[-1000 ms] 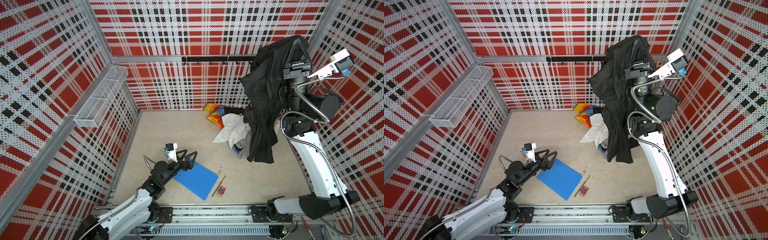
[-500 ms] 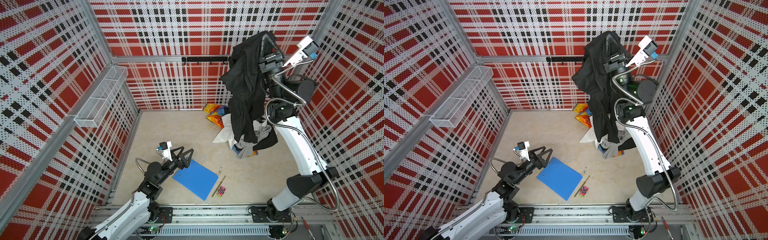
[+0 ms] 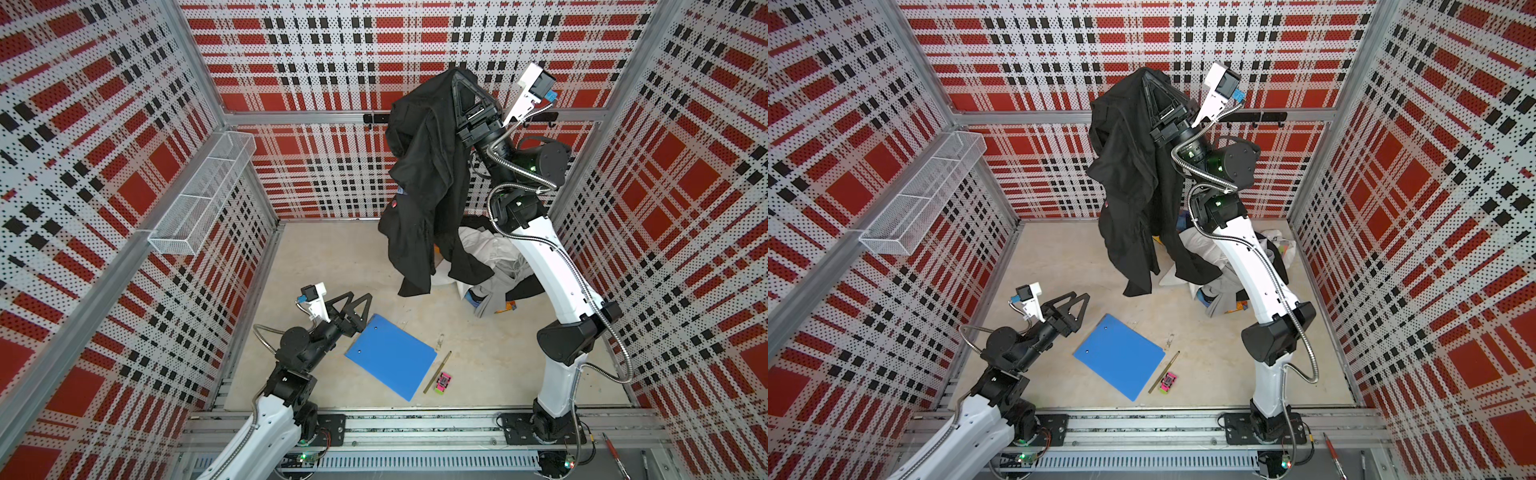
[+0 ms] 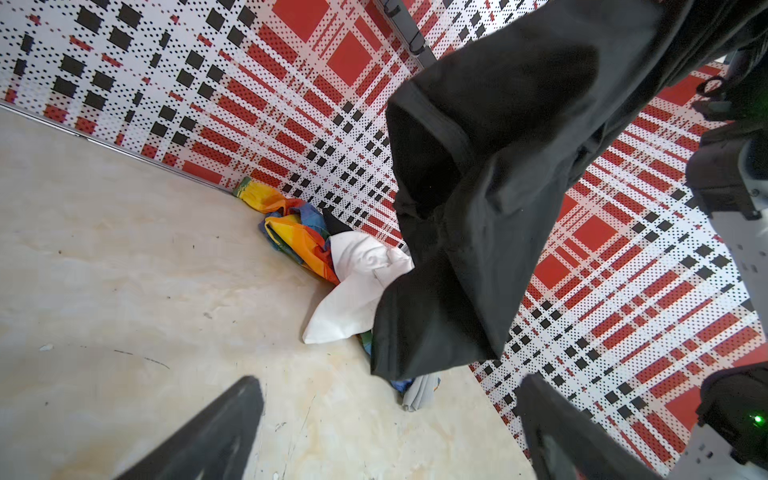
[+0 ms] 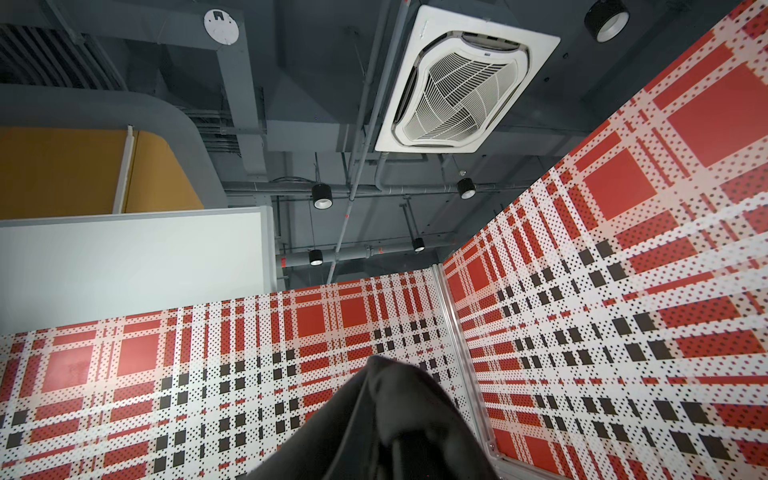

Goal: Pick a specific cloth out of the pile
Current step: 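Swing the raised black garment toward the left arm with the right gripper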

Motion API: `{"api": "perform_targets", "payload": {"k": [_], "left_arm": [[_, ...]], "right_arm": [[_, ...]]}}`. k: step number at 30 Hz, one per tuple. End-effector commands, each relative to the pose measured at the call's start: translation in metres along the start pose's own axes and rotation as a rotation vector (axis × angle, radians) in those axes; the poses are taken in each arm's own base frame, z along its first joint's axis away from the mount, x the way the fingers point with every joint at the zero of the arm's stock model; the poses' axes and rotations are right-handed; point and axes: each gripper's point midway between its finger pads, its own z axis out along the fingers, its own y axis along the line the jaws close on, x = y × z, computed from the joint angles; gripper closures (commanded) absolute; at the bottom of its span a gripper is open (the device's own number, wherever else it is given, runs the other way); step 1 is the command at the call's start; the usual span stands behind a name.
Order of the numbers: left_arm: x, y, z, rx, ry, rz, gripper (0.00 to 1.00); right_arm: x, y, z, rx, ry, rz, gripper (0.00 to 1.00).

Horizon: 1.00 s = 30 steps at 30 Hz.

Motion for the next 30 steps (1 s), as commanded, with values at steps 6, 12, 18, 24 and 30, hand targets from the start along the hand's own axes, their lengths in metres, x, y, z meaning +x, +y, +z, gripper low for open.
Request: {"api": "perform_targets", "payload": {"k": [6,12,18,24,30], "left_arm": [[0.004,0.002,-0.003,-0.006,0.022,-0.011,0.01],[0.003,0.003,-0.001,-0.016,0.020,-0.008,0.01],[0.003,0.000,0.003,-0.005,0.036,-0.011,0.01],[0.007,0.002,0.000,-0.005,0.035,-0.017,0.01],[0.010,0.008,0.000,-0.022,0.033,-0.021,0.01]], "right_arm": [[0.000,0.012,0.007,-0.072,-0.031,0.050,1.00],[0.036,-0.017,-0.001,-0.006,0.036,0.092,1.00],[0.080,-0.011,0.009,-0.076,0.128,0.156,1.00],[0.080,-0.007,0.007,-0.066,0.134,0.120,1.00],[0.057,0.020,0.005,-0.118,0.123,0.058,1.00]]}}
